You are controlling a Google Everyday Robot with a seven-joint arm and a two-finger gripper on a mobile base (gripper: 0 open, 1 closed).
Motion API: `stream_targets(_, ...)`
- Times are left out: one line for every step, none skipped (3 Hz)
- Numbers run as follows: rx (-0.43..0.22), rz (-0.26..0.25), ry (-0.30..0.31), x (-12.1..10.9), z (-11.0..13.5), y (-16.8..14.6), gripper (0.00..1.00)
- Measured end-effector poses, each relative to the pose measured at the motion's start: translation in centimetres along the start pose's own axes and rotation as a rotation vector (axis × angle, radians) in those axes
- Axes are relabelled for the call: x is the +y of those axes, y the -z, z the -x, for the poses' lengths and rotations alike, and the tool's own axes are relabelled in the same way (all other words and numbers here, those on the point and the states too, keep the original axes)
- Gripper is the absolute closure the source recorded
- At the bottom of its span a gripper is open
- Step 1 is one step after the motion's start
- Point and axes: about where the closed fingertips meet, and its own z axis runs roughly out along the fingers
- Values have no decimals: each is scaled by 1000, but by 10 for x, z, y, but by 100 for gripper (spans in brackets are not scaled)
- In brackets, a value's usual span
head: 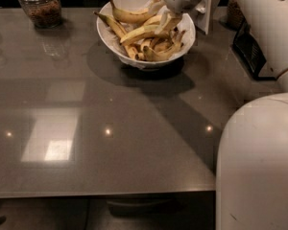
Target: Pick banana from white bowl
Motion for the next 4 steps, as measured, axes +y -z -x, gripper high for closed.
stream_targets(10, 35, -18, 6, -10, -10, 43)
stream_targets(18, 62, -25, 9, -17, -19, 44)
stream_targets(29, 86, -26, 10, -23, -27, 46)
stream_targets(30, 103, -21, 10, -24, -35, 47)
